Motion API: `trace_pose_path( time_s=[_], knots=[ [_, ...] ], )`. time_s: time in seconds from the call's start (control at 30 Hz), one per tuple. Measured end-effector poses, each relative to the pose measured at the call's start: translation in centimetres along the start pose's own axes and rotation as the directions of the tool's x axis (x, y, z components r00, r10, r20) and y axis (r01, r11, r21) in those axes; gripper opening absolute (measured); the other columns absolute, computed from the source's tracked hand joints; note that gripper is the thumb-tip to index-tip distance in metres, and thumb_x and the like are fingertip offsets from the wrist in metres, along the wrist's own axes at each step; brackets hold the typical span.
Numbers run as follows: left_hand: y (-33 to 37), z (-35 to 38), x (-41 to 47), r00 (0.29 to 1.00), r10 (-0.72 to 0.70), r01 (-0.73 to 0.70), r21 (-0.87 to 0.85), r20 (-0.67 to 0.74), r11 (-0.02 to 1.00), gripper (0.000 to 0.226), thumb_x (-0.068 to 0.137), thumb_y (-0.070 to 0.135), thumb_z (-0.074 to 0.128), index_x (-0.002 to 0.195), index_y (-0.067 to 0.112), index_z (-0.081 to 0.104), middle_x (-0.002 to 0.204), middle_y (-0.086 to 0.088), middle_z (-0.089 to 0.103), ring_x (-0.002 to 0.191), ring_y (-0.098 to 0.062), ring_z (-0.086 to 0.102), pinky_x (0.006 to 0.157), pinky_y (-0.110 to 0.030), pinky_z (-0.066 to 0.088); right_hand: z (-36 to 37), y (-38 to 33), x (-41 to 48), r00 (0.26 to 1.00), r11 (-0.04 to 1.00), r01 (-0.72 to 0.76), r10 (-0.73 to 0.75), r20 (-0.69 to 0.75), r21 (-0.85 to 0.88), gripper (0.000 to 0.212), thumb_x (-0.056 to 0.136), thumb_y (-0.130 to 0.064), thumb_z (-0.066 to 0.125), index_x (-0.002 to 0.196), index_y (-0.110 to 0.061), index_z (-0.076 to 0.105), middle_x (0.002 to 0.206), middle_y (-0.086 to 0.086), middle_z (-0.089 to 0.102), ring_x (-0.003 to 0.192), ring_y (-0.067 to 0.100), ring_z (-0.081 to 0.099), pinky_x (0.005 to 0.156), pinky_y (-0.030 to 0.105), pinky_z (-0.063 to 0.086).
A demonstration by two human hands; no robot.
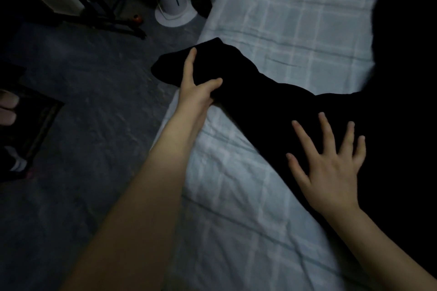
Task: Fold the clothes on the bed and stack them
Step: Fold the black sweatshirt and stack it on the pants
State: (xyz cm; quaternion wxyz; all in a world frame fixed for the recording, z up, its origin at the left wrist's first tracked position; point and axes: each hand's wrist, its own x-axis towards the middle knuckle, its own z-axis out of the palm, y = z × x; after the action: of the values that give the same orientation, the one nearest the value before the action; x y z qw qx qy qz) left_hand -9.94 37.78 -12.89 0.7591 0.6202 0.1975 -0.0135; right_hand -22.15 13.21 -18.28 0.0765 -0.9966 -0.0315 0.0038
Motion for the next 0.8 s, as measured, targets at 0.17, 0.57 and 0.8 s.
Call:
trace_pose_path(
  time_s=[0.17,0.57,0.8],
  knots=[
    [2.5,1.9,-1.3,0.974,0.186,-0.201,0.121,0.129,0.972,0.088,0.073,-0.015,0.063,0.146,0.028,0.037,0.146,-0.006,0.047,0.133,-0.017,0.048,0.110,-0.042,0.042,-1.8,-0.1,0.1,0.996,0.992,-0.001,-0.010,0.087,0.127,0.066,0.089,-0.063,0.031,0.152,-0.042,0.032,0.163,0.008,0.023,0.148,0.049,0.009,0.117,0.064,0.008],
    [-0.3,20.0,-12.1,0.742,0.108,-0.253,0.127,0.662,0.959,0.088,0.080,-0.015,0.061,0.151,0.025,0.028,0.147,0.005,0.048,0.134,-0.012,0.047,0.101,-0.021,0.044,-12.8,12.0,1.5,0.980,0.331,0.095,0.133,-0.146,0.939,0.058,0.102,-0.012,0.051,0.154,-0.028,0.030,0.154,-0.018,0.034,0.139,-0.009,0.032,0.109,0.011,0.034],
    [-3.1,34.8,-19.7,0.650,0.167,-0.473,0.223,0.741,0.852,0.090,0.075,-0.009,0.066,0.153,0.017,0.028,0.155,0.010,0.031,0.144,-0.001,0.027,0.118,-0.020,0.022,-16.5,27.5,-5.1,0.951,0.463,0.065,0.241,-0.196,0.884,0.059,0.100,-0.012,0.055,0.150,-0.035,0.037,0.152,-0.022,0.040,0.139,-0.004,0.038,0.109,0.015,0.036]
  ],
)
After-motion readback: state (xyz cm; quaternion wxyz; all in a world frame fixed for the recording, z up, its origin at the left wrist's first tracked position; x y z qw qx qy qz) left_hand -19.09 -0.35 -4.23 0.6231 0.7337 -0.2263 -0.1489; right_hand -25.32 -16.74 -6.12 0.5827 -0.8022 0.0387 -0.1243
